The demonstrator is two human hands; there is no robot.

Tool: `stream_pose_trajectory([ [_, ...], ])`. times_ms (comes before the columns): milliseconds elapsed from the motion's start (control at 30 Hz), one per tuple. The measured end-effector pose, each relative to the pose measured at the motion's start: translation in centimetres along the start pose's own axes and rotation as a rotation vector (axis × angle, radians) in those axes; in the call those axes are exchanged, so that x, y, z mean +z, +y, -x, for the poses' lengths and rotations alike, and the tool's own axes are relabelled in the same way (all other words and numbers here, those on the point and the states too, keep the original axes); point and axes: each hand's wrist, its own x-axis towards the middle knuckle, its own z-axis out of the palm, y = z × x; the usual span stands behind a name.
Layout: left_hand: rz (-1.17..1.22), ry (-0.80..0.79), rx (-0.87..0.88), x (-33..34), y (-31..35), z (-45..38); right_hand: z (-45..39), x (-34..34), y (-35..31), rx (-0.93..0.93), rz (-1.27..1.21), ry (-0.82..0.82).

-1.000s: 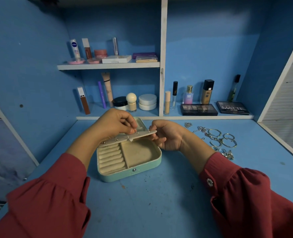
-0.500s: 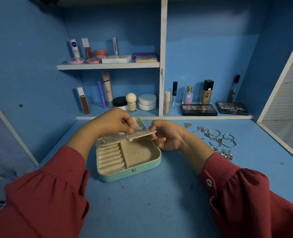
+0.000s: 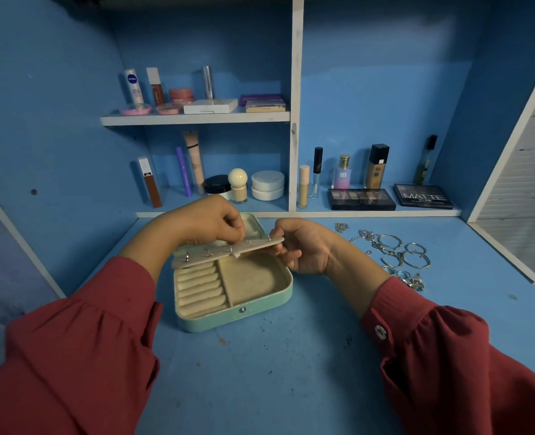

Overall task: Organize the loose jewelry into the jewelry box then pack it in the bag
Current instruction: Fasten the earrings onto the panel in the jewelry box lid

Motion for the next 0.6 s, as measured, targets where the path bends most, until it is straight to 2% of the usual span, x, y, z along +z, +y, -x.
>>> stream_pose_trajectory([
  [600,-0.137,-0.078,0.015,-0.05,0.95,-0.93,-0.20,0.05,0.25,-0.017,-0.017,-0.002],
])
